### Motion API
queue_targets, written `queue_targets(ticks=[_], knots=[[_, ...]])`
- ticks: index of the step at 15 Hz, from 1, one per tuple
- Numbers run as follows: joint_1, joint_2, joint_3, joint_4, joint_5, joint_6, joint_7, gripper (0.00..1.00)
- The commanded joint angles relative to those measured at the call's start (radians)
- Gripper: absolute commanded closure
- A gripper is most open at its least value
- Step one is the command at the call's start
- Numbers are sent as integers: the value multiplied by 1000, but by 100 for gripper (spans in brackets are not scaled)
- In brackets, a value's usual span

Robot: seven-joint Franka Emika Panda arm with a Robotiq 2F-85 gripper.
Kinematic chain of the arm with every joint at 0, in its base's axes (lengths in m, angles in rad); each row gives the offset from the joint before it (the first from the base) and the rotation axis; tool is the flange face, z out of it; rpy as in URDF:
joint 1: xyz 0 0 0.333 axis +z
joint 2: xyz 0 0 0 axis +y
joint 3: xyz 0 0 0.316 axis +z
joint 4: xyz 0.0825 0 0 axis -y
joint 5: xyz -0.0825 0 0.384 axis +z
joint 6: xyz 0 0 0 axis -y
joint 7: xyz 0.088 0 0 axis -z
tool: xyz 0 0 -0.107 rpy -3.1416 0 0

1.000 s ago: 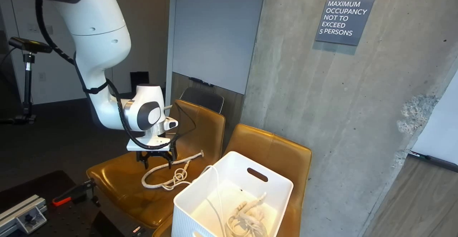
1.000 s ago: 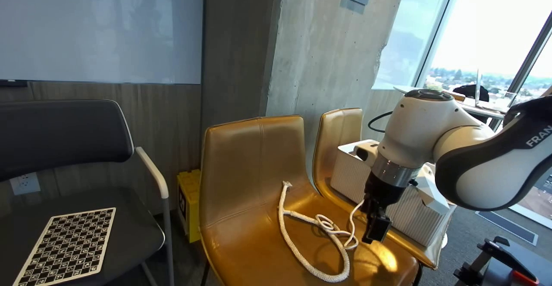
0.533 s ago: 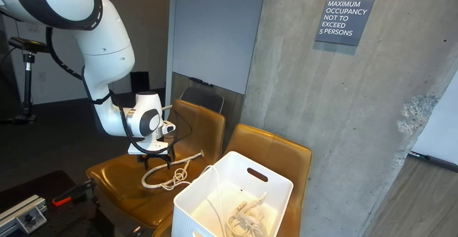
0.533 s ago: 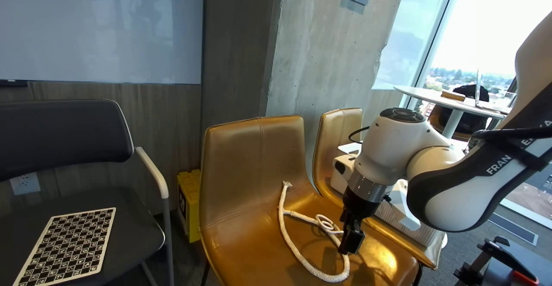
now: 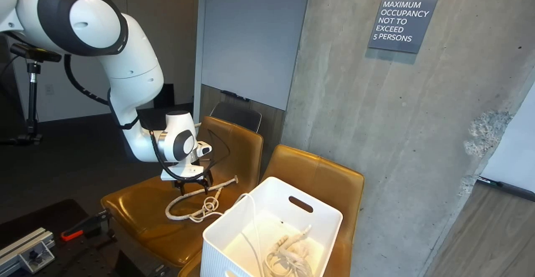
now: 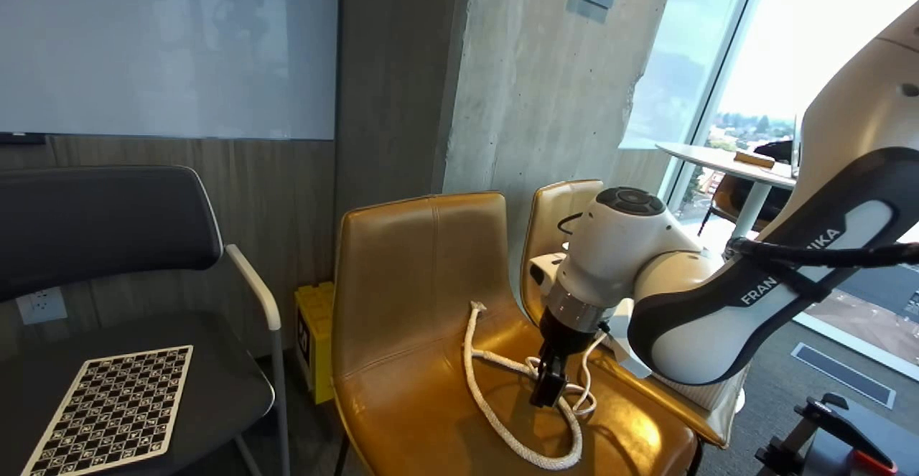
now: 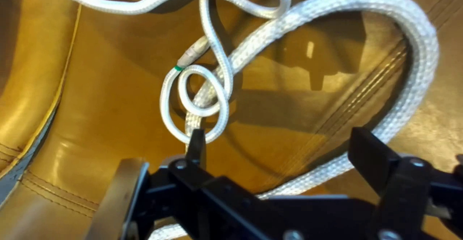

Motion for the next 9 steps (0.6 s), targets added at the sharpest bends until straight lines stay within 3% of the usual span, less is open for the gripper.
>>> queue_targets(ticks=[1, 9], knots=[[18, 70, -41, 115, 18, -28, 14, 0], [11, 170, -104, 206, 17, -40, 48, 0]])
